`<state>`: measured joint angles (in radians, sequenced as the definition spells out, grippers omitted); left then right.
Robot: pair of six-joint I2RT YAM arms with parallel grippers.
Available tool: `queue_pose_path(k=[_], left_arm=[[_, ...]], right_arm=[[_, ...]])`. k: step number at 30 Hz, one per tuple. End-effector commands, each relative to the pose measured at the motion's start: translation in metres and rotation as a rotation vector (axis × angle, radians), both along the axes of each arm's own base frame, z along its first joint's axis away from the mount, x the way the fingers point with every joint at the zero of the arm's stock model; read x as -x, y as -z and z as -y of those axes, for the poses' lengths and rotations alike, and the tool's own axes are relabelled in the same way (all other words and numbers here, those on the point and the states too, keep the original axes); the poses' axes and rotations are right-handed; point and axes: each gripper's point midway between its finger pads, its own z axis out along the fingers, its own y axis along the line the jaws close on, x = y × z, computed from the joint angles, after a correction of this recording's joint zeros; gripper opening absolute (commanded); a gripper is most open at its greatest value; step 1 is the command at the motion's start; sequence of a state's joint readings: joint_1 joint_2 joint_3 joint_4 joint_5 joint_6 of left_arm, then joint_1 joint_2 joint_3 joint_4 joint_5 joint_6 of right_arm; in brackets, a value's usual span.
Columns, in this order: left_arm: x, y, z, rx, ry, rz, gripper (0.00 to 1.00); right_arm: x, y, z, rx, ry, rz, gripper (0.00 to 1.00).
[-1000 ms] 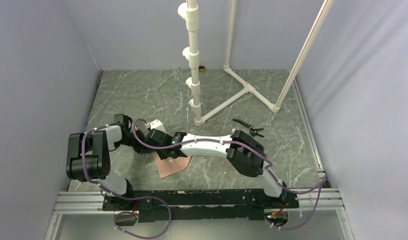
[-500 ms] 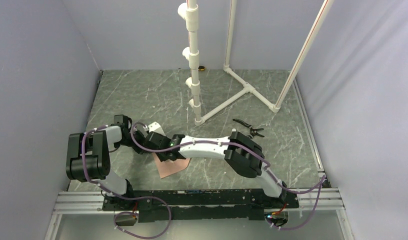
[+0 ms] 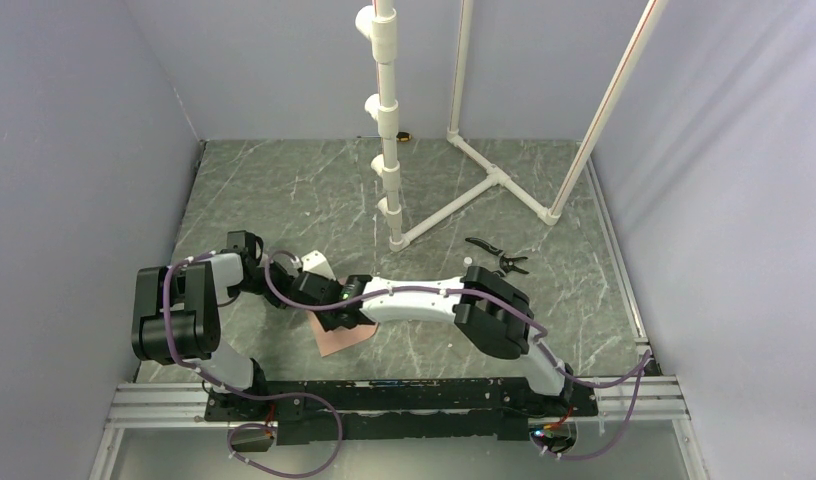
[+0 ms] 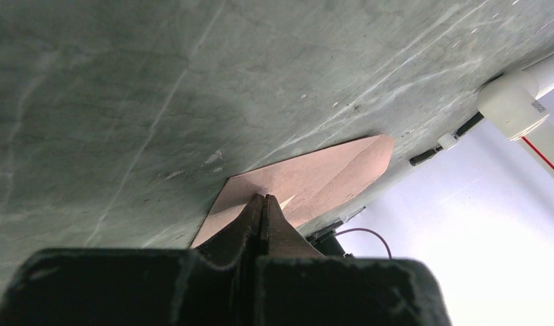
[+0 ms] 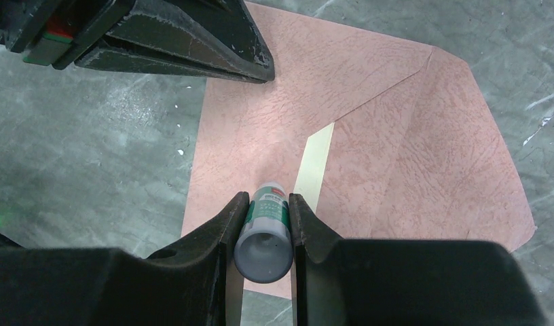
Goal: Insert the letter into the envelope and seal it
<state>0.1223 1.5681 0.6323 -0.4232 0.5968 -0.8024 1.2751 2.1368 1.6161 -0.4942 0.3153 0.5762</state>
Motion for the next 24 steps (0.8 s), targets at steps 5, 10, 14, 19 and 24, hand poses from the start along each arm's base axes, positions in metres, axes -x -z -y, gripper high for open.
queue_pose_path(k=[5, 10, 14, 19, 24], left_arm=[[0.015, 0.031, -0.018, -0.137, 0.002, -0.059, 0.02], [0.016, 0.032, -0.016, -0.126, 0.002, -0.065, 0.02], [0.015, 0.032, -0.015, -0.120, 0.001, -0.062, 0.02], [0.013, 0.030, -0.014, -0.112, -0.002, -0.056, 0.02], [0.012, 0.030, -0.014, -0.108, -0.004, -0.058, 0.02]], right_arm=[[-0.022, 0.017, 0.020, 0.107, 0.032, -0.018, 0.00], [-0.029, 0.016, 0.008, 0.089, 0.001, -0.005, 0.00], [-0.023, 0.021, 0.007, 0.087, -0.022, -0.015, 0.00], [-0.011, 0.019, 0.002, 0.074, -0.074, -0.025, 0.00], [0.019, 0.021, 0.007, 0.085, -0.132, -0.071, 0.00]])
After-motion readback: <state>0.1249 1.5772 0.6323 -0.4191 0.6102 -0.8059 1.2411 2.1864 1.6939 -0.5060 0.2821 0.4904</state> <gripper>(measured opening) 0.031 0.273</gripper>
